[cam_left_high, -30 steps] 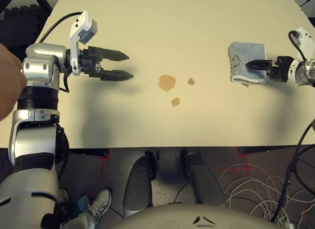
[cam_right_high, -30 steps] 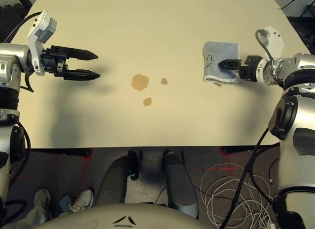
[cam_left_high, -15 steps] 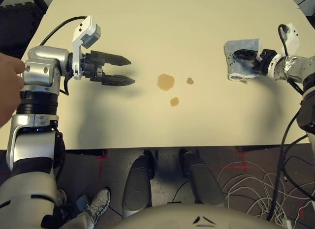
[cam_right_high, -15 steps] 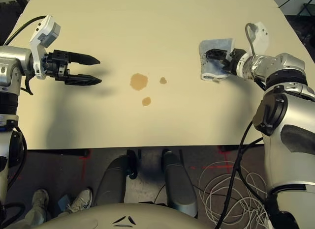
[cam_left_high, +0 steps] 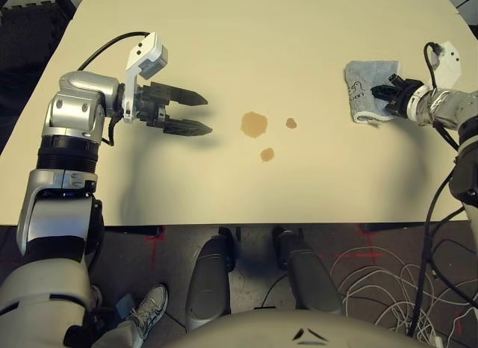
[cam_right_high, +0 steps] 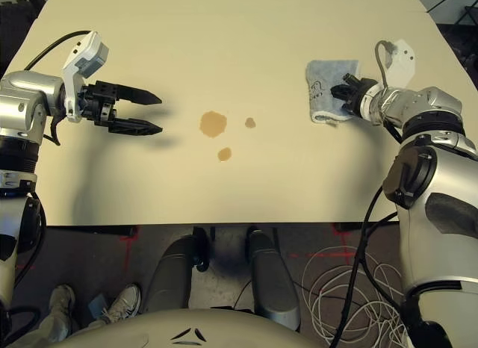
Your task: Wipe the water off the table with a rag.
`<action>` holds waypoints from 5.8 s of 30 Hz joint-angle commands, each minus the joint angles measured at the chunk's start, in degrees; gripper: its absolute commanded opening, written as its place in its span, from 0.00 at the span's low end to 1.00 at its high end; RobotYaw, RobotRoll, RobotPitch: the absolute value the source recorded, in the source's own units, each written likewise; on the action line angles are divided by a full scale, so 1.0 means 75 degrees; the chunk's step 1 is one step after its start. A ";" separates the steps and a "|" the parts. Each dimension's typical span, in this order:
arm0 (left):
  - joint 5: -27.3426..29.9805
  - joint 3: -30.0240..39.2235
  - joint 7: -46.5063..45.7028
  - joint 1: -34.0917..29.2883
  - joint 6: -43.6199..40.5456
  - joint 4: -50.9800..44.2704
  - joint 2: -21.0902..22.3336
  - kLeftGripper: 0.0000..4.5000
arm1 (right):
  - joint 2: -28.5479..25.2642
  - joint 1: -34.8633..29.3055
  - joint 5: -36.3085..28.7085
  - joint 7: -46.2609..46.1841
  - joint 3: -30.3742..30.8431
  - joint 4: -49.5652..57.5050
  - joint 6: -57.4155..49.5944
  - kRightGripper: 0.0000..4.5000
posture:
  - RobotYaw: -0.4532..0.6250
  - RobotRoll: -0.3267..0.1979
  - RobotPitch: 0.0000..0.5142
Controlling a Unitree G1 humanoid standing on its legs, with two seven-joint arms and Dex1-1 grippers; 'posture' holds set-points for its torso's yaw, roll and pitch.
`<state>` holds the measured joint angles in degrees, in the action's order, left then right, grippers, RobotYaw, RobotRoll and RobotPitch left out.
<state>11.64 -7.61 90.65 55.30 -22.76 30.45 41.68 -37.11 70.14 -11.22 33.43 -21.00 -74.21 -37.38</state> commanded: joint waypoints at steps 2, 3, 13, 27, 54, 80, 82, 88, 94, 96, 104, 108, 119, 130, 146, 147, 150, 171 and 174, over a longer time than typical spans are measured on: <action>-0.0062 -0.0220 0.0234 0.0158 0.0163 0.0162 -0.0023 1.00 | 0.0268 0.0564 0.0057 0.0663 0.0618 0.1004 -0.0615 0.01 | 0.33 0.62 0.46; -0.0054 -0.0239 0.0243 0.0182 0.0171 0.0175 -0.0023 1.00 | 0.0323 0.0577 0.0030 0.0746 0.0708 0.1225 -0.0790 0.01 | 0.33 0.62 0.46; 0.0017 -0.0463 0.0247 0.0634 0.0457 0.0576 -0.0033 1.00 | 0.2876 -0.1319 -0.1492 -0.1332 -0.0160 0.8204 -0.5812 0.01 | 0.30 0.62 0.44; 0.0052 -0.0632 0.0247 0.0618 0.0723 0.0789 -0.0107 1.00 | 0.5826 -0.1430 -0.1489 -0.3167 -0.1069 0.9817 -0.7347 0.01 | 0.28 0.62 0.47; -0.0078 -0.0615 0.0247 0.0437 0.0704 0.0928 -0.0416 1.00 | 0.4614 -0.2897 -0.1115 -0.3422 0.0442 0.8861 -0.5756 0.01 | 0.27 0.62 0.51; 0.0038 -0.0753 0.0247 0.0779 0.0716 0.1185 -0.0500 1.00 | 0.3822 -0.2029 -0.2443 -0.2437 0.0877 0.9726 -0.6740 0.01 | 0.25 0.62 0.54; 0.0070 -0.0749 0.0247 0.0803 0.0674 0.1160 -0.0487 1.00 | 0.4081 -0.2043 -0.2624 -0.2403 0.0838 1.0065 -0.7190 0.01 | 0.26 0.62 0.54; 0.0179 -0.0743 0.0247 0.0836 0.0516 0.1058 -0.0430 1.00 | 0.4611 -0.2085 -0.3218 -0.2724 0.0792 1.0043 -0.7349 0.01 | 0.26 0.62 0.53; 0.0211 -0.0719 0.0247 0.0814 0.0435 0.1005 -0.0432 1.00 | 0.5101 -0.2074 -0.3835 -0.3206 0.0831 0.9642 -0.7349 0.01 | 0.26 0.62 0.53; 0.0210 -0.0709 0.0247 0.0807 0.0433 0.1012 -0.0438 1.00 | 0.5211 -0.2103 -0.4068 -0.3431 0.0831 0.9517 -0.7349 0.01 | 0.27 0.62 0.53; 0.0174 -0.0646 0.0247 0.0715 0.0431 0.1016 -0.0472 1.00 | 0.5216 -0.2546 -0.3807 -0.4122 0.1092 0.9174 -0.7279 0.01 | 0.27 0.62 0.52; 0.0156 -0.0639 0.0247 0.0717 0.0449 0.1042 -0.0479 1.00 | 0.4929 -0.2585 -0.3213 -0.4142 0.1232 0.8896 -0.6824 0.01 | 0.27 0.62 0.52; 0.0073 -0.0721 0.0247 0.0726 0.0510 0.1156 -0.0456 1.00 | 0.3897 -0.2502 -0.2448 -0.3755 0.1362 0.8243 -0.5756 0.01 | 0.27 0.62 0.52; 0.0022 -0.0803 0.0247 0.0758 0.0605 0.1295 -0.0453 1.00 | 0.1816 -0.2207 -0.1614 -0.3478 0.1318 0.6154 -0.3929 0.01 | 0.26 0.62 0.53; -0.0224 -0.0671 0.0241 0.1017 0.0956 0.1865 -0.0657 1.00 | 0.3589 -0.0949 -0.2426 -0.4043 0.0334 0.7497 -0.5012 0.01 | 0.25 0.62 0.53; -0.0237 -0.0676 0.0245 0.1043 0.0970 0.1906 -0.0670 1.00 | 0.3831 -0.0874 -0.2490 -0.4122 0.0259 0.7709 -0.5225 0.01 | 0.24 0.62 0.53; -0.0265 -0.0682 0.0247 0.1098 0.1013 0.1991 -0.0698 1.00 | 0.4444 -0.0733 -0.2587 -0.4339 0.0123 0.8167 -0.5661 0.01 | 0.24 0.62 0.53; -0.0401 -0.0511 0.0162 0.1064 0.1113 0.2092 -0.0858 1.00 | 0.3414 -0.2137 -0.1448 -0.4756 -0.0153 0.7579 -0.4700 0.01 | 0.26 0.62 0.53; -0.0417 -0.0479 0.0151 0.1027 0.1119 0.2072 -0.0896 1.00 | 0.2751 -0.2125 -0.1267 -0.4636 -0.0101 0.7019 -0.4284 0.01 | 0.26 0.62 0.53</action>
<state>9.11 -11.61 91.77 63.56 -14.81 45.93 34.96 -14.07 55.16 -23.38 -0.80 -21.14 -18.68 -71.04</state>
